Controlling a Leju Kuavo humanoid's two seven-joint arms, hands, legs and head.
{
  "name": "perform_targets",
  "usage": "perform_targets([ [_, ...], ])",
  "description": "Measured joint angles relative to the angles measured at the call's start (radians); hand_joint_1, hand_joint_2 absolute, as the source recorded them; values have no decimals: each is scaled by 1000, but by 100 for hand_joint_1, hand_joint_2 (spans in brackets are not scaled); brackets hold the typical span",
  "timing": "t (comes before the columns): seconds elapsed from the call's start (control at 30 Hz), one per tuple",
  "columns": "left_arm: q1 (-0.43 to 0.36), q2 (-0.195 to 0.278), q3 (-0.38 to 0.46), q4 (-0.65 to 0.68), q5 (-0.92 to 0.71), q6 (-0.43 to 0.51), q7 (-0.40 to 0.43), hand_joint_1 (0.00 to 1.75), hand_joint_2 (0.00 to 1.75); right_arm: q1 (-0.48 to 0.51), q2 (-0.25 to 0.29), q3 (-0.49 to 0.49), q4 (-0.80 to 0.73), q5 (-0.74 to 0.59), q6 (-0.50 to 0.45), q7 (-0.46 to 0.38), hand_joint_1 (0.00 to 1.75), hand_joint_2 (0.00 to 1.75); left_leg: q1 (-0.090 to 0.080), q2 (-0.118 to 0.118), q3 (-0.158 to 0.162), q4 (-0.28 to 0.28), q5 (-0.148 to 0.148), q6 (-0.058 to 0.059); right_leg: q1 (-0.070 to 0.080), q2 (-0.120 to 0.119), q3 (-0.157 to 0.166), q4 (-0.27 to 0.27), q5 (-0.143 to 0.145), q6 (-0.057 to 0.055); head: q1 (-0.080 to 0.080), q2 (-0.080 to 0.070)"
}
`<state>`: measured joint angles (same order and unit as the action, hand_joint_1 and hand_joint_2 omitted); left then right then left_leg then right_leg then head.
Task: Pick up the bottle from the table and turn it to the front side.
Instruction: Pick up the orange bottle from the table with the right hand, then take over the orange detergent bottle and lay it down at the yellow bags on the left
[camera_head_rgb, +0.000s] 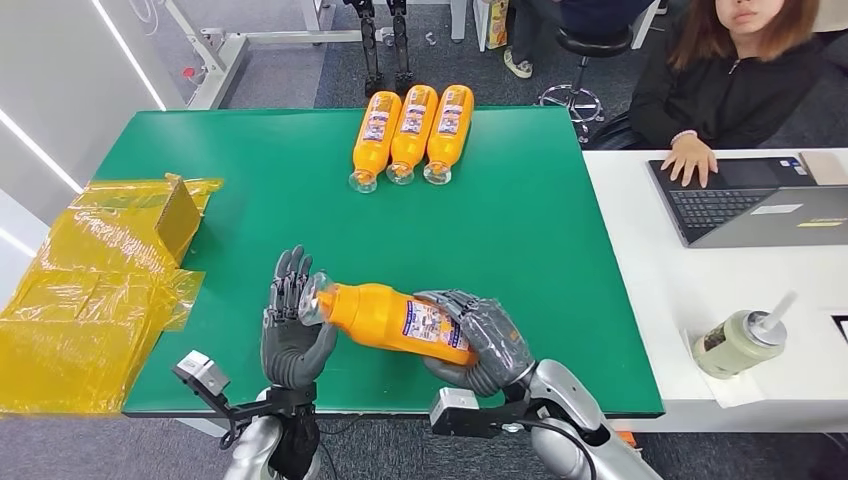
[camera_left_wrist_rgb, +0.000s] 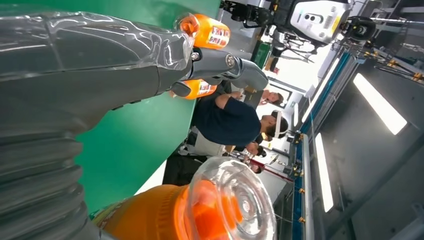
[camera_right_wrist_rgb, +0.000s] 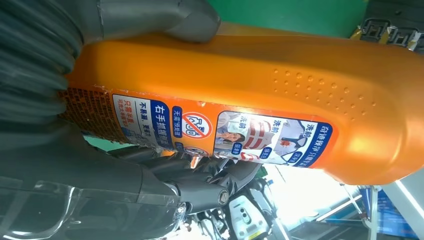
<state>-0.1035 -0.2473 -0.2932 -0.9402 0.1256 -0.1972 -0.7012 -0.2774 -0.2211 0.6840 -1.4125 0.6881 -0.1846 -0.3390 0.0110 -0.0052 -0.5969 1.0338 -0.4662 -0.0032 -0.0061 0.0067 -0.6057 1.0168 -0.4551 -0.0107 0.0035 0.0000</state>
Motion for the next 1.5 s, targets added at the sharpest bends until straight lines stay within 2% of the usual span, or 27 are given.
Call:
perform_targets([
  [0.2,4,0,0,-3,60,-77,15,0,175,8,32,1,29,5,13,-25,164,175,0,0,0,0,0,0,0,0,0,0,0,0,0,0],
  [0.37,45,0,-1,-91,109,-145,69,0,175,51,71,11,54,34,2,-41,165,175,0,0,-1,0,-1,0,0,0,0,0,0,0,0,0],
  [0.67,89,1,-25,-205,126,-130,109,0,175,47,146,36,80,32,39,-26,164,175,0,0,0,0,-1,-1,0,0,-1,0,0,-1,0,0],
  [1.0,102,2,-27,-224,138,-118,109,1,175,47,167,57,113,11,47,-51,162,175,0,0,-1,0,-1,-1,0,0,-1,0,-1,0,0,0],
  [1.03,103,2,-27,-225,140,-117,109,6,175,47,170,59,118,11,45,-55,160,175,0,0,-1,0,-1,-1,0,0,-1,0,-1,0,0,0],
  [1.07,103,2,-27,-227,141,-116,109,42,175,46,175,61,123,11,42,-57,155,175,0,0,-1,0,-1,-1,0,0,-1,0,-1,0,0,0],
  [1.17,102,2,-27,-232,144,-116,108,167,175,33,194,64,131,11,41,-55,138,175,0,1,-1,0,-1,-1,0,1,-1,0,0,-1,0,0],
  [1.2,101,2,-27,-235,145,-116,107,174,175,25,202,65,133,11,45,-51,137,175,0,1,-1,0,-1,-1,0,1,-1,0,0,-1,0,0],
  [1.5,79,9,-24,-246,154,-115,104,175,175,-12,249,65,143,16,78,-10,146,175,0,0,-1,0,0,-1,0,0,0,0,0,-1,0,0],
])
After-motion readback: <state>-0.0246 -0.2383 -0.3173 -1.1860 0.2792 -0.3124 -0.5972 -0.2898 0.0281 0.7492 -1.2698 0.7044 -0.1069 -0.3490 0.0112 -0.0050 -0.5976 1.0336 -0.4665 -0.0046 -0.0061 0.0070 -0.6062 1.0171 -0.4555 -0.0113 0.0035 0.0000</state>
